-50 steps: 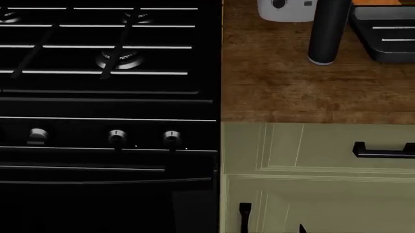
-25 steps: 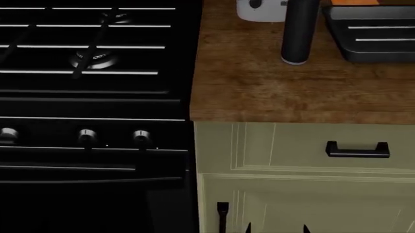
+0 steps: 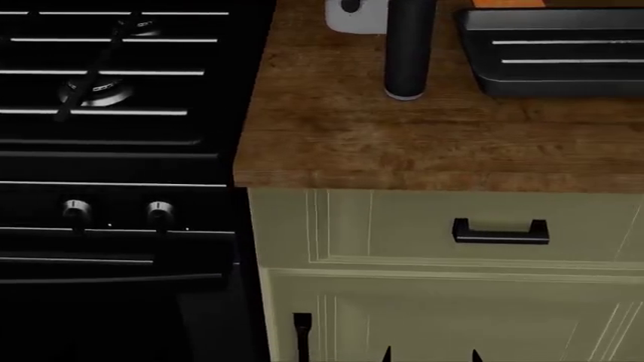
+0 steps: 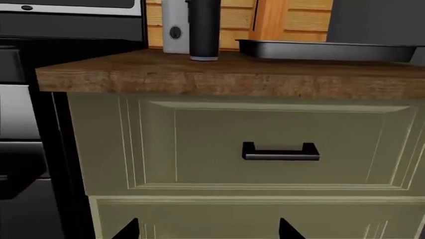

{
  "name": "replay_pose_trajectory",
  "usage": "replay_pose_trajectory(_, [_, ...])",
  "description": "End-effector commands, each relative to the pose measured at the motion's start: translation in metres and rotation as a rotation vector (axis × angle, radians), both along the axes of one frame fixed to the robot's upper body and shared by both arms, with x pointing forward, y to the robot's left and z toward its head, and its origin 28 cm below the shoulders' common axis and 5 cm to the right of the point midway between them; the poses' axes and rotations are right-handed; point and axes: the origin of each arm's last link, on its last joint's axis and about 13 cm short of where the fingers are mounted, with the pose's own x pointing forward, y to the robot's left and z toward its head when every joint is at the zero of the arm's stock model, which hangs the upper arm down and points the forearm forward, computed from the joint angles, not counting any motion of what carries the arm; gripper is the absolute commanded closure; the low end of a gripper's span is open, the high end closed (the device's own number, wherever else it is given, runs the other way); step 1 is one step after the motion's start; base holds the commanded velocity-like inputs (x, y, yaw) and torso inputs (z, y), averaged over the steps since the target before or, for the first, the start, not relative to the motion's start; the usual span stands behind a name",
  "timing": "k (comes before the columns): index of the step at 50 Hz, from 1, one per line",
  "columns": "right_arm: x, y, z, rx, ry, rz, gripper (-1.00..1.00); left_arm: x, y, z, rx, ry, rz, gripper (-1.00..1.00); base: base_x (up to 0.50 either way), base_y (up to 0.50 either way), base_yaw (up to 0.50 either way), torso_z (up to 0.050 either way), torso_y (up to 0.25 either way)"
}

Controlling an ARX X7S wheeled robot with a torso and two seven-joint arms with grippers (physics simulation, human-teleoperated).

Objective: Open the right drawer.

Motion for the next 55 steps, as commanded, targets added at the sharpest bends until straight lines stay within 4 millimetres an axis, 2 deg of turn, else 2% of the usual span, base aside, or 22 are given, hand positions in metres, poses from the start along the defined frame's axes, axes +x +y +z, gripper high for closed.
replay_pose_trajectory(1, [-0.0001, 0.0001, 0.0004, 0.001, -0.003, 0.003, -1.00, -0.0001, -0.0004, -0.0001, -0.001, -0.001, -0.007, -1.00, 0.00, -0.24, 0.00, 0.000, 0.000])
replay_pose_trajectory(33, [-0.0004, 0.0005, 0.0010, -0.006, -0.006, 0.006, -1.00, -0.0008, -0.0004, -0.0001, -0.004, 0.000, -0.006, -1.00, 0.00, -0.24, 0.00, 0.000, 0.000])
replay_pose_trajectory(52, [-0.0005, -0.0005, 0.0011, -0.006, -0.014, -0.004, -1.00, 0.0001, -0.0025, 0.0005, 0.038, 0.020, 0.013, -1.00, 0.00, 0.00, 0.00, 0.000, 0.000])
replay_pose_trajectory(55, [-0.0008, -0.0007, 0.0007, -0.006, -0.014, -0.006, -1.00, -0.0004, -0.0010, 0.0023, 0.001, 0.012, 0.014, -1.00, 0.00, 0.00, 0.00, 0.000, 0.000])
